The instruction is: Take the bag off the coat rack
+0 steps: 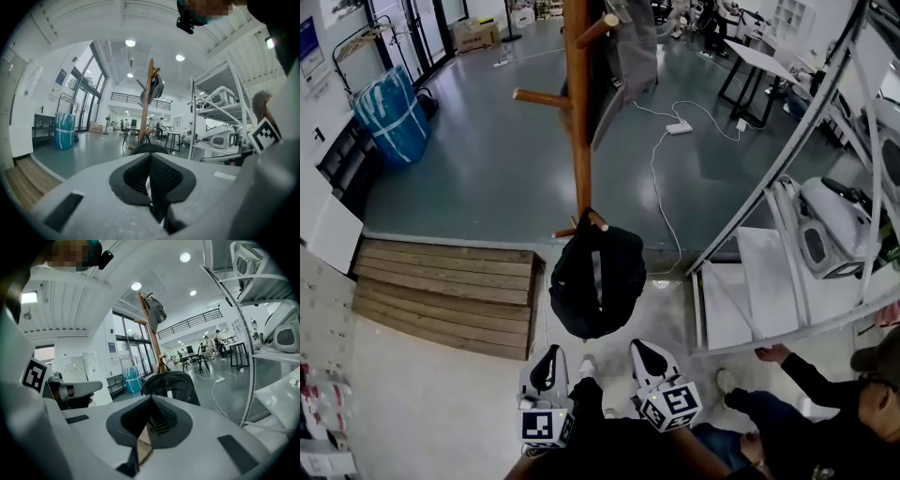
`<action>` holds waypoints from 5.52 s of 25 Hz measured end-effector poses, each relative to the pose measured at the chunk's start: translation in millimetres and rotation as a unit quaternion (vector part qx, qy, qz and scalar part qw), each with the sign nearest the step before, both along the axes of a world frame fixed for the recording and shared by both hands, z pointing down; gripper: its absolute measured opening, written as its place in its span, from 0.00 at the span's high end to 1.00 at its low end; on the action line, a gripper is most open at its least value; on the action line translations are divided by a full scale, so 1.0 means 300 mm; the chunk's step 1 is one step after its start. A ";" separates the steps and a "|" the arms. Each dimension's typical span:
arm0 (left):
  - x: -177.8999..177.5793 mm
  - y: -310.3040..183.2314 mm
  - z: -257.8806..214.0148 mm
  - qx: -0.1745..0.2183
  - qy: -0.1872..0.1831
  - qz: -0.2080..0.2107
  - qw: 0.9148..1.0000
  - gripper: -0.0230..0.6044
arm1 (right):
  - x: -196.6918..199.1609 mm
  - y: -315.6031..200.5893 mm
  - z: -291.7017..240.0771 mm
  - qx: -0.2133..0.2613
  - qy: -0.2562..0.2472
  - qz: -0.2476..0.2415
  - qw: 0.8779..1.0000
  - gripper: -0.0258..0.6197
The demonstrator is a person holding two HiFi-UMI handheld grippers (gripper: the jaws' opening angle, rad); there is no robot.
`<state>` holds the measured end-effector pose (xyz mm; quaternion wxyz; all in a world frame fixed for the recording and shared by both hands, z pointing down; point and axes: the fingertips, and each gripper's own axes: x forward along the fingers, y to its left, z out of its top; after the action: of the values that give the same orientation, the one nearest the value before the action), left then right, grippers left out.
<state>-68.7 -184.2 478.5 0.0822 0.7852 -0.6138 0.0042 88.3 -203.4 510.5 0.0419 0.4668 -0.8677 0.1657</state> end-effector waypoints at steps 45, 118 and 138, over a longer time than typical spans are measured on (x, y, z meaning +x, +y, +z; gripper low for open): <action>-0.039 -0.693 0.285 -0.117 -0.047 0.141 0.982 0.61 | 0.049 -0.757 0.258 -0.078 0.097 0.102 0.987 0.67; 0.115 -0.356 0.102 -0.071 -0.045 0.154 0.984 0.84 | 0.174 -0.354 0.058 -0.034 0.053 0.082 0.995 0.85; 0.222 0.136 0.085 -0.064 -0.047 0.136 0.988 0.84 | 0.279 0.116 0.045 -0.026 0.036 0.064 0.997 0.85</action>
<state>-2.1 -143.5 503.9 0.1020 0.8536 -0.5026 0.0911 171.9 -168.5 524.1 0.0745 0.5255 -0.8295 0.1738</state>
